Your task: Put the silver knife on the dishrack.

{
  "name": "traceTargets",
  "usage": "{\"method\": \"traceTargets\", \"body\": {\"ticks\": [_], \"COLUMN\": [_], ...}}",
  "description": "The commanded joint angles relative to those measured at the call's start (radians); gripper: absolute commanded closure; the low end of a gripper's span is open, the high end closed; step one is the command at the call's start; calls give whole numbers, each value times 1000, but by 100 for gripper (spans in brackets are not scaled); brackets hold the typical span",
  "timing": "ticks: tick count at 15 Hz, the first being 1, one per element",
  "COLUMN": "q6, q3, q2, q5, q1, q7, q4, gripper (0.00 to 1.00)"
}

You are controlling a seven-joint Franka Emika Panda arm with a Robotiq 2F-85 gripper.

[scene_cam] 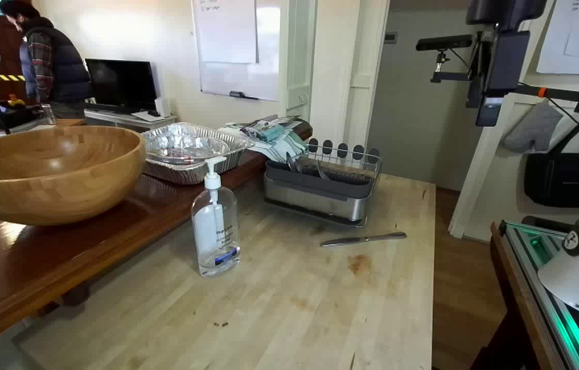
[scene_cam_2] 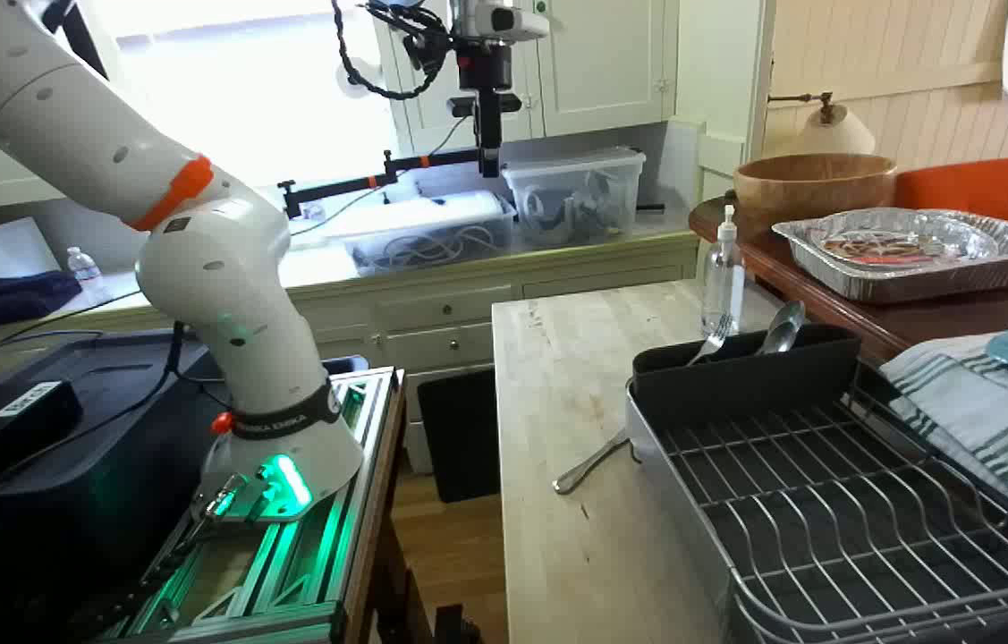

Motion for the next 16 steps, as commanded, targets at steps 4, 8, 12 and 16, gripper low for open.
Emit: {"method": "traceTargets", "body": {"ticks": [4, 8, 12, 16], "q6": [-2, 3, 30, 95], "q3": [-6, -17, -68, -120], "q2": [2, 1, -63, -151], "q5": [-4, 12, 58, 53], "q1": [8, 8, -7, -21], "q7": [4, 2, 23, -20], "q4": [2, -15, -147, -297], "gripper": [0, 0, 0, 0]}}
